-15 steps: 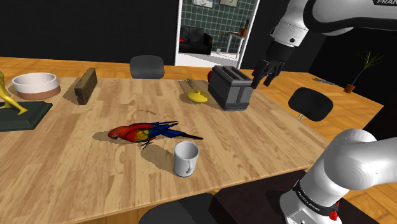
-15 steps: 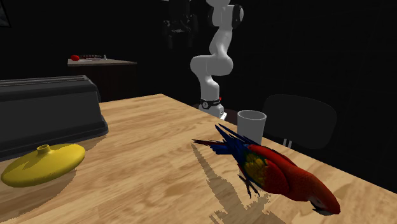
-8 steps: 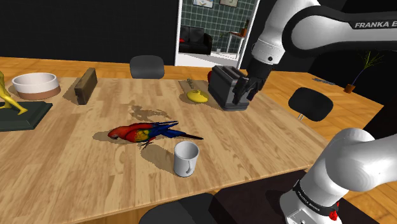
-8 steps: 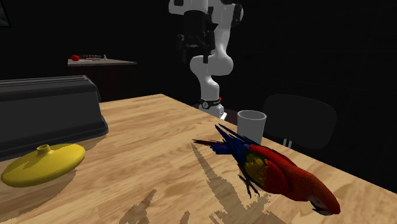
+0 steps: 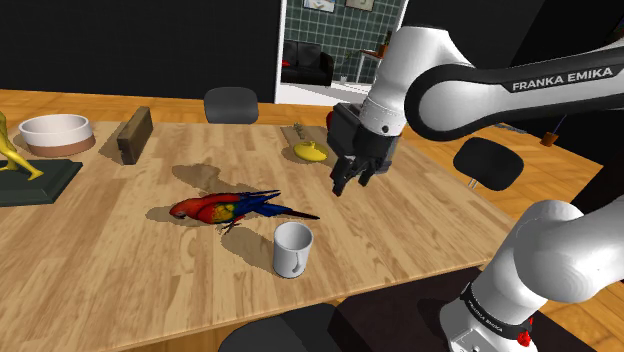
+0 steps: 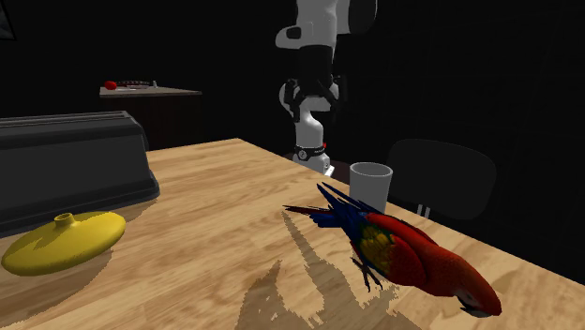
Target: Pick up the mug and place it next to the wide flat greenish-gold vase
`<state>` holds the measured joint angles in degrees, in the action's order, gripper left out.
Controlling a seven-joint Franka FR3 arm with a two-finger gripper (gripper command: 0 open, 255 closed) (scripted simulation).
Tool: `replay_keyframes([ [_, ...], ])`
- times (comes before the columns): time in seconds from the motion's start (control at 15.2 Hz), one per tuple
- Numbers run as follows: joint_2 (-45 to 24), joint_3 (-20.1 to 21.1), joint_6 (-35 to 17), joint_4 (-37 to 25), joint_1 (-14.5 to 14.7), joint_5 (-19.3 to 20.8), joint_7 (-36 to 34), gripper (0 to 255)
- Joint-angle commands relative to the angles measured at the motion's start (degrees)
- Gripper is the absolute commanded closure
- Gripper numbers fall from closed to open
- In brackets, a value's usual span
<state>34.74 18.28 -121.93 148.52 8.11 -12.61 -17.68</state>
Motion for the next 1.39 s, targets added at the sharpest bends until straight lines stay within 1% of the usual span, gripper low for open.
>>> replay_keyframes([
  [0.0,-3.50,2.75,-3.53,-0.27,0.59,-0.69,-2.40,0],
  [0.26,-10.51,7.75,-9.68,-1.49,0.96,-0.72,-6.93,0],
  [0.53,-17.71,12.36,-14.96,-3.56,0.53,1.25,-11.95,0],
  [0.99,-22.88,14.00,-21.38,-2.01,-0.63,3.64,-13.82,0],
  [1.32,-23.35,14.12,-21.91,-1.91,-0.73,3.92,-14.03,0],
])
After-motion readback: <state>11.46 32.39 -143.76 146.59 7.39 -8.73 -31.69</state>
